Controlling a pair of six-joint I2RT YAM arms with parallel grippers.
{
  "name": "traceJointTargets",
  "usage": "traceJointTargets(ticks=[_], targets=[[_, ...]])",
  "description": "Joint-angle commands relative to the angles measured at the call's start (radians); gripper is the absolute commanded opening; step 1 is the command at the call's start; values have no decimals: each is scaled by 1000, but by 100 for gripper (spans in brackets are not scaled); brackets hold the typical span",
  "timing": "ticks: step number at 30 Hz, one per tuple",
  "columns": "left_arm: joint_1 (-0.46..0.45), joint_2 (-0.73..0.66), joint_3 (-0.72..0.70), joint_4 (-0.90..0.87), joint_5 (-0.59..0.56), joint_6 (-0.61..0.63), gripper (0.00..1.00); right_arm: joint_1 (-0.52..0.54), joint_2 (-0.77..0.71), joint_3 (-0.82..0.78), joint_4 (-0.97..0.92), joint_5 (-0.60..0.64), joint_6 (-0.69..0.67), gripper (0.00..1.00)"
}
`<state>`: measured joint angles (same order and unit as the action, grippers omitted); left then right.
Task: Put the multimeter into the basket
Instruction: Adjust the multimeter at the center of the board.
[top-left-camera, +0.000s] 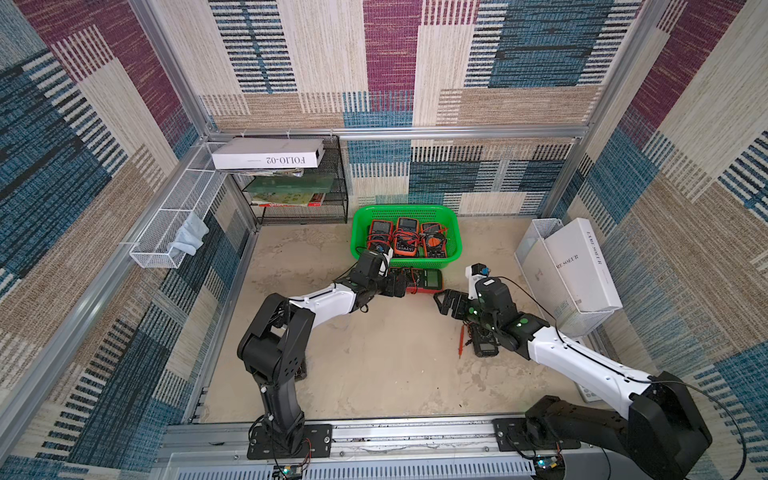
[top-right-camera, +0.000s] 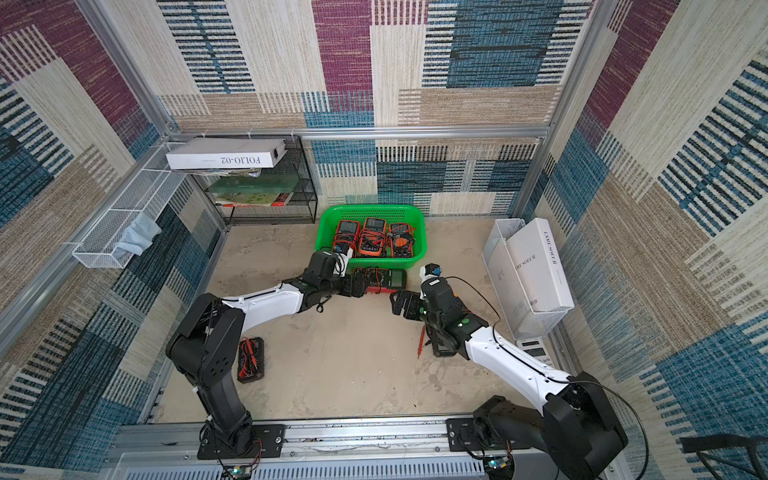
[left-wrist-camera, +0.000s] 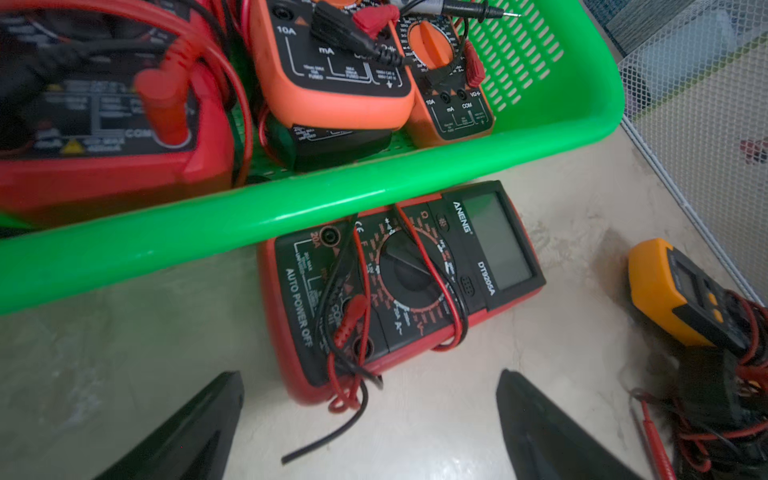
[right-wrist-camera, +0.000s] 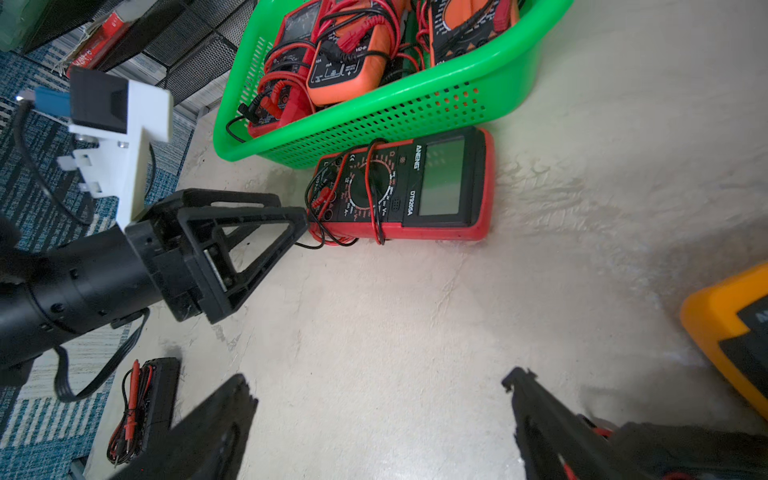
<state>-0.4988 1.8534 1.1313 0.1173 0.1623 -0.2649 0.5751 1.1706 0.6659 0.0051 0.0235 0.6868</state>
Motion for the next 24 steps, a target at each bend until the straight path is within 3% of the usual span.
traceJointTargets(ticks=[1,14,24], targets=[[4,38,35,-2,52,24,100,-1,-9,11,-11,16,-8,99],[-30,69,-24,74,167,-36,100,-9,-17,17,-24,24,-9,100],[-212,-38,-120,120,147,-76,100,-48,-37,8,-37,25,-16,100]])
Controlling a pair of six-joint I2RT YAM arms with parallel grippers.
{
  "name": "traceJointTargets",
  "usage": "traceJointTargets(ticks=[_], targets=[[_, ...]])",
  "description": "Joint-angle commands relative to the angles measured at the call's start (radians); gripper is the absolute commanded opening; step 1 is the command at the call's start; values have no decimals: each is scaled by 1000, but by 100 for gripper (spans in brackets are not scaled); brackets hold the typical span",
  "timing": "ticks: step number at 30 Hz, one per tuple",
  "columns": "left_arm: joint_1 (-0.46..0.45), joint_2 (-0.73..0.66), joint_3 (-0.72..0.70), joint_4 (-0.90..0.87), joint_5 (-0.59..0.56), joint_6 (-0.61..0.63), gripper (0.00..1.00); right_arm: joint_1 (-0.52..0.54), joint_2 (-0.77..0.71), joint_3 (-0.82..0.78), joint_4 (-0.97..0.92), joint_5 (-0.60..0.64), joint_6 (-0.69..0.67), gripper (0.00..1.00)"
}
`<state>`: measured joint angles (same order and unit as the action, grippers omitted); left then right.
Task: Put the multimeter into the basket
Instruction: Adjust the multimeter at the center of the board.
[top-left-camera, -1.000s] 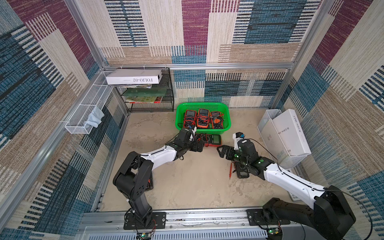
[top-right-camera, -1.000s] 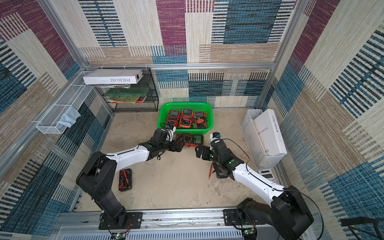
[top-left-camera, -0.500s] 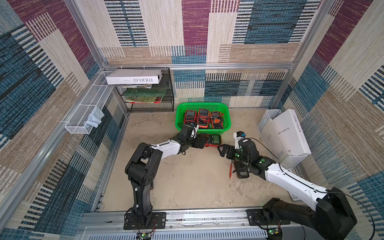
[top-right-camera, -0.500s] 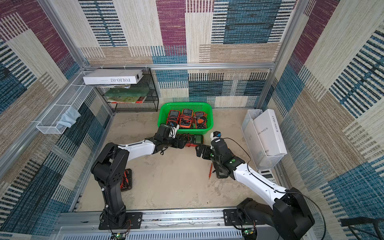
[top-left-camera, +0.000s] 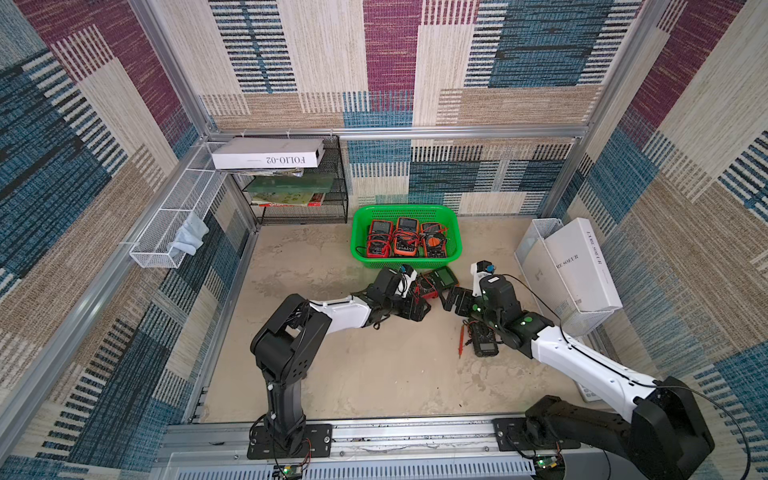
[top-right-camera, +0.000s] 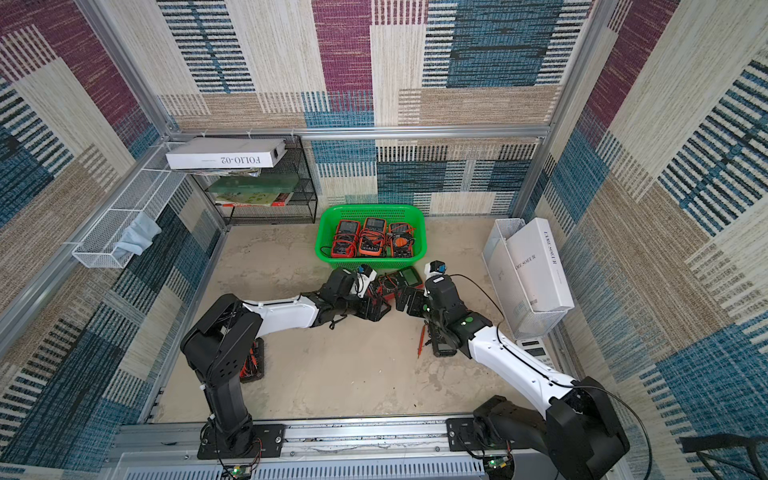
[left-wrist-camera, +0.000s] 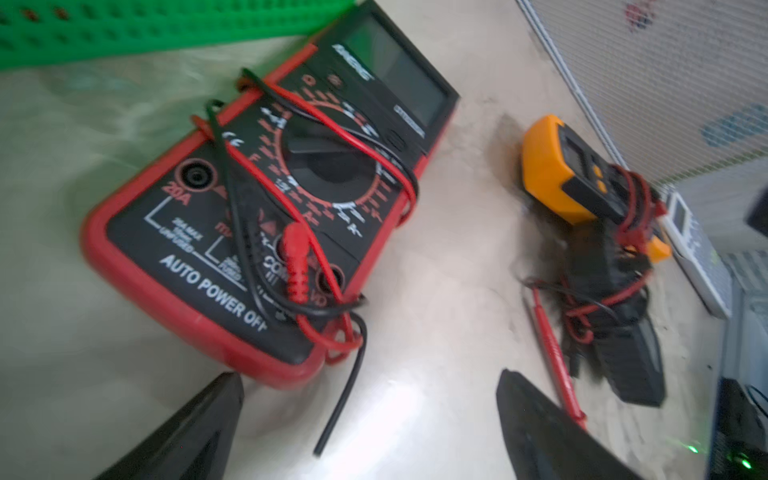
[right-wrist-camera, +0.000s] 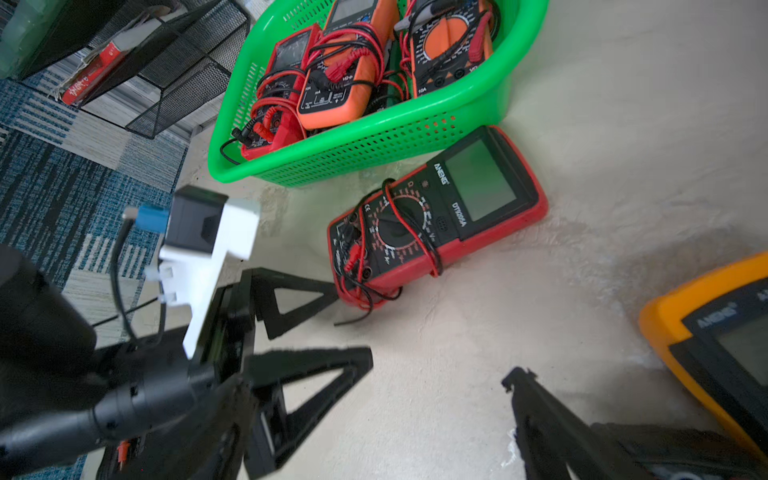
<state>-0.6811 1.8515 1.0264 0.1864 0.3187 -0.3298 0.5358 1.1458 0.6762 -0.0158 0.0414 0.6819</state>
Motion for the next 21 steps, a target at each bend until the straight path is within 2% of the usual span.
traceJointTargets(ticks=[1,4,9,13,21], targets=[[-39,-60,-30,58,-30,-12,100,-14,-15,-3,-19,8,-8,99],[-43,-108,-42,18,-105,-8,100,-23,-17,-2,-37,21,8,100],[-28,-109,44,-135,-209,112,100,-26,17,25,-84,43,54,100],[2,-53,121,-177,-210,172,100,-25,64,59,-117,41,96,100],[63,105,282,-203,-118,217,100,-25,71,77,-153,55,130,100]])
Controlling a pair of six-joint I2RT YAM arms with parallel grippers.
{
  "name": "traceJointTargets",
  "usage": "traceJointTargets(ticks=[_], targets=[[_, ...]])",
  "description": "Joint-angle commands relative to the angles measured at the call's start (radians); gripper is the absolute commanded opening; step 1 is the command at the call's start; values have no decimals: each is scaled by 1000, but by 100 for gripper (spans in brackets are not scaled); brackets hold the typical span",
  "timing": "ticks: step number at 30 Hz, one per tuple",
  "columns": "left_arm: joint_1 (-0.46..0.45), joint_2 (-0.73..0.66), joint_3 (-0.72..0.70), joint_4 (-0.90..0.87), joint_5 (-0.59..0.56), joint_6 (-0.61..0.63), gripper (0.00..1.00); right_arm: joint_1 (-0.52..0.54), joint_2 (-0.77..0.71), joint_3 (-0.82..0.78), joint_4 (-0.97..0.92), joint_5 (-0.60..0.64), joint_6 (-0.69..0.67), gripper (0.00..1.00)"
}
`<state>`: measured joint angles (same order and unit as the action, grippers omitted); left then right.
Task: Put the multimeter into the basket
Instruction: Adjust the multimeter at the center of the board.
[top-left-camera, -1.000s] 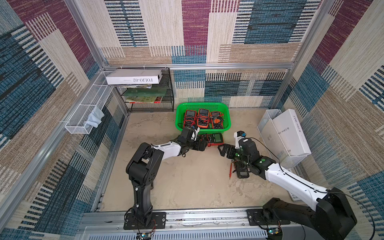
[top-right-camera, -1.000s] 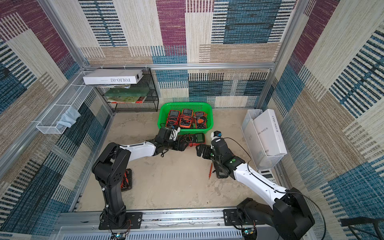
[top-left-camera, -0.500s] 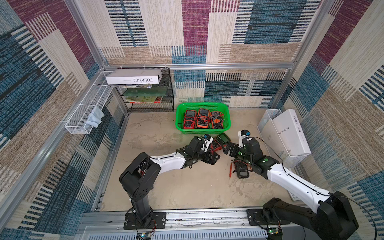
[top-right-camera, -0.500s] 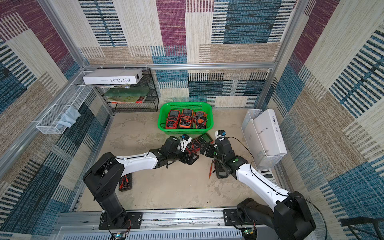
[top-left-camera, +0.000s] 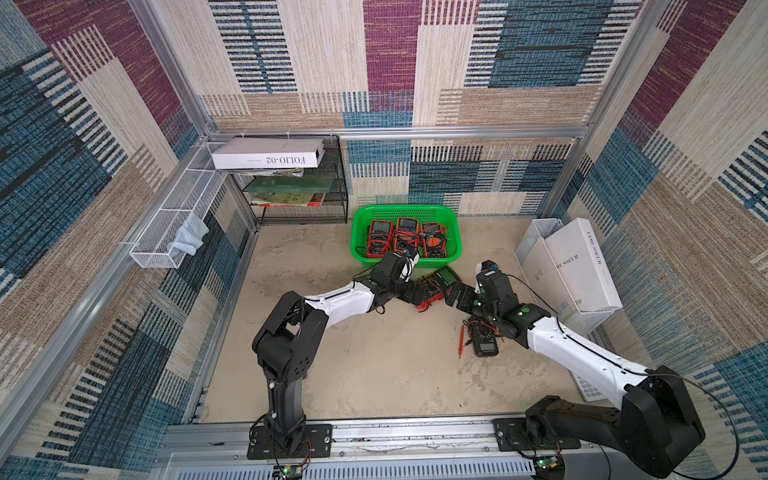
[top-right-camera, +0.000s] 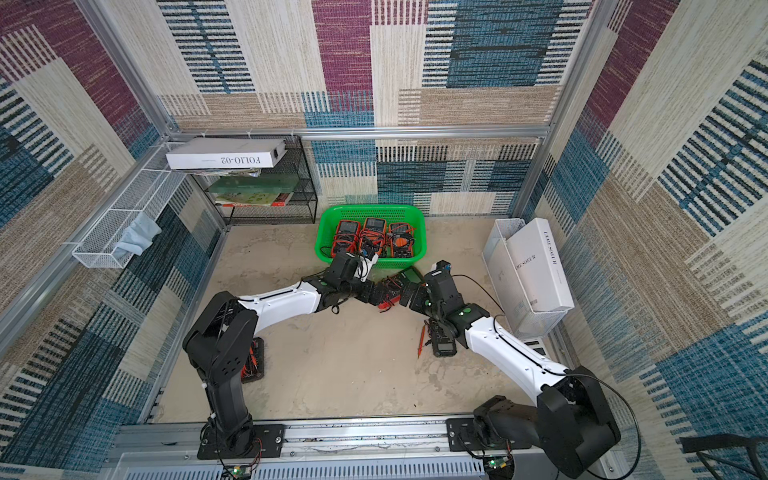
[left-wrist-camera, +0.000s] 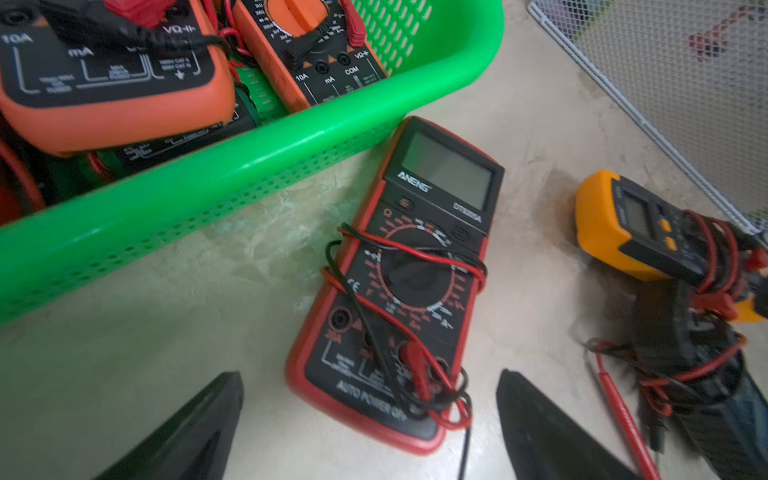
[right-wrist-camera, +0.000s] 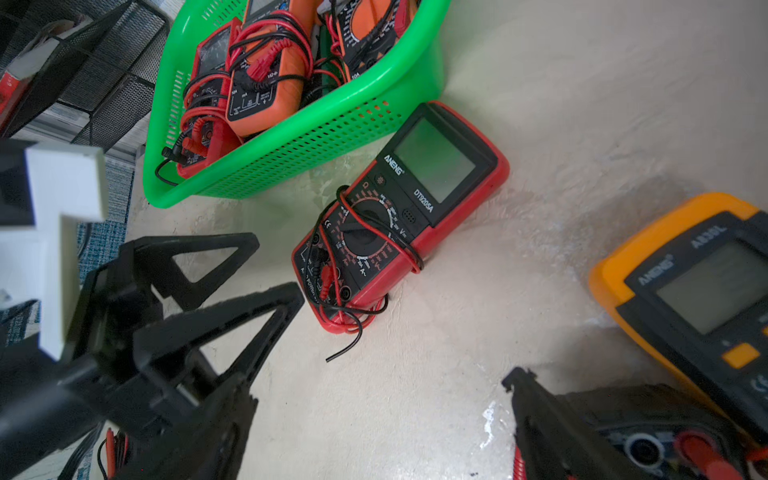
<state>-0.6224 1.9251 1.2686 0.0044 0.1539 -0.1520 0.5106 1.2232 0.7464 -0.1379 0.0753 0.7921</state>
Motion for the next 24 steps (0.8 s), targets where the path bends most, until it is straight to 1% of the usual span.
traceJointTargets(ticks=[1,5,9,16,22,24], targets=[[6,45,56,-26,54,43,100,0,-11,5,-34,25,19,99],[6,98,118,-55,99,54,100,-6,-32,-1,-48,38,20,100],[7,118,113,-44,136,35,100,-13,-51,-2,-61,47,22,99],[0,96,21,25,199,-21,100,-29,-71,-4,-66,50,20,100],[-33,21,-89,123,254,-94,100,-35,-67,-3,-66,52,18,100],[-47,-18,-132,150,239,-121,100,-35,-60,0,-65,53,16,100]])
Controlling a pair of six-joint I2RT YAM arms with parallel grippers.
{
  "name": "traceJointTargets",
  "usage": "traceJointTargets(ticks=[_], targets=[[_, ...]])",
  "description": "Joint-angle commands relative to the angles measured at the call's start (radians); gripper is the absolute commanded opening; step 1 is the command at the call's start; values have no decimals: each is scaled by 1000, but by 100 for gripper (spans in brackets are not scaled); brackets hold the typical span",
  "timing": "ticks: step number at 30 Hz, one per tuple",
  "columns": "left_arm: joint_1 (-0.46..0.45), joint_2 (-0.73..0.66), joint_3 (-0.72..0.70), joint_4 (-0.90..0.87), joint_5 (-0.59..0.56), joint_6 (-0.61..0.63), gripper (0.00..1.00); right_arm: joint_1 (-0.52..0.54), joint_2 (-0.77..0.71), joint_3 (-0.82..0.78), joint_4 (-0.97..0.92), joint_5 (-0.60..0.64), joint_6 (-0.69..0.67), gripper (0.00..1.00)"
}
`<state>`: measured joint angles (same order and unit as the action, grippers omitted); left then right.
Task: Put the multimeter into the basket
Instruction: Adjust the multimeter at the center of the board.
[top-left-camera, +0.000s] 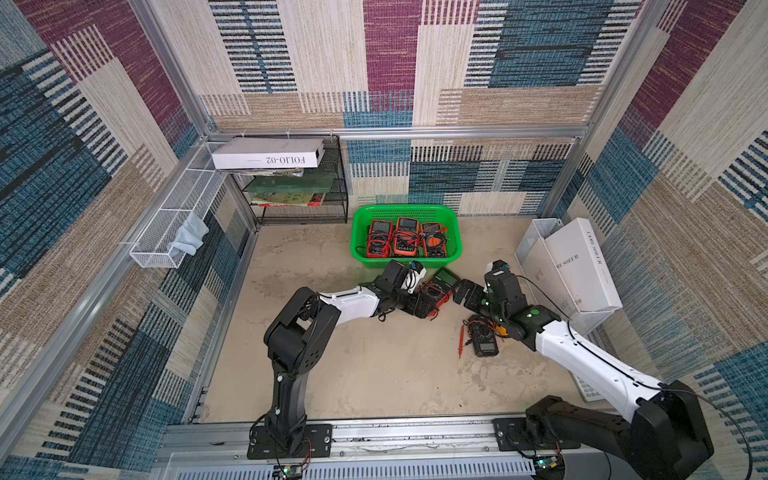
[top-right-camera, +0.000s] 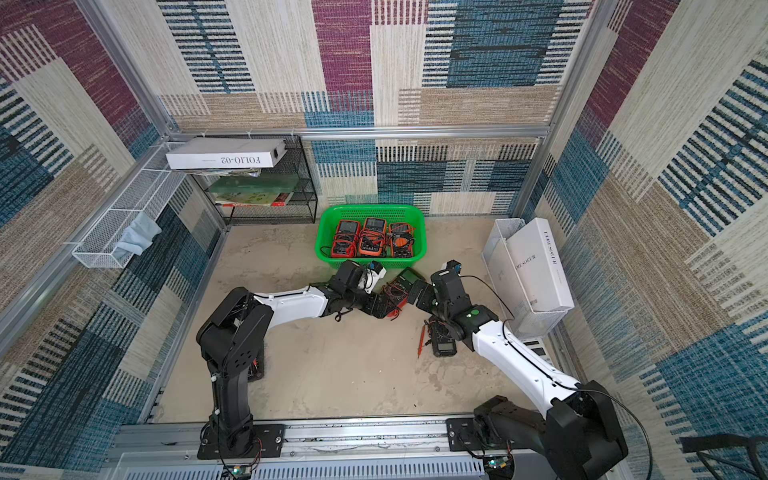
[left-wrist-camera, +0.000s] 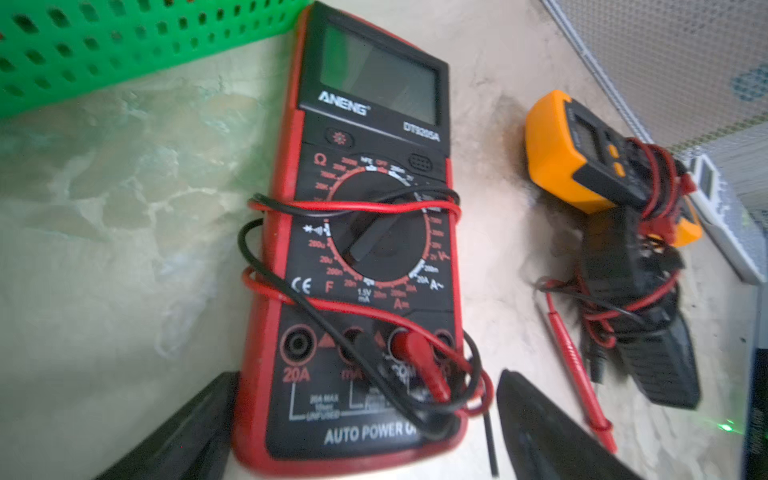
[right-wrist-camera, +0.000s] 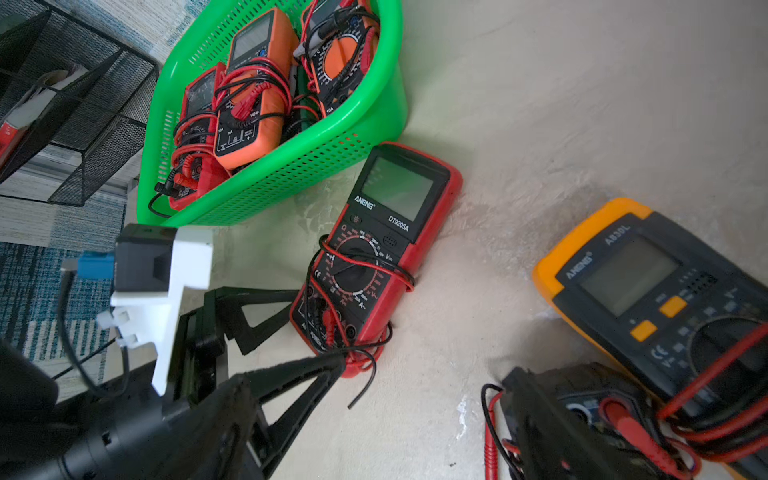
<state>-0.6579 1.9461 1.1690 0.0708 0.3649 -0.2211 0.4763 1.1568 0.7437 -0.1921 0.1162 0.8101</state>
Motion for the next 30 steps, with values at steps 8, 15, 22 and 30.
traceJointTargets(ticks=[8,15,22,30], targets=[[-13,-250,-152,-12,-253,-185,100,15,103,65,-45,15,21,99],[-8,-344,-115,-261,-454,-257,100,57,253,198,-173,102,96,100],[76,-407,-146,-355,-490,-360,100,92,403,326,-257,135,191,100],[128,-458,-186,-345,-470,-380,100,124,542,466,-312,177,217,100]])
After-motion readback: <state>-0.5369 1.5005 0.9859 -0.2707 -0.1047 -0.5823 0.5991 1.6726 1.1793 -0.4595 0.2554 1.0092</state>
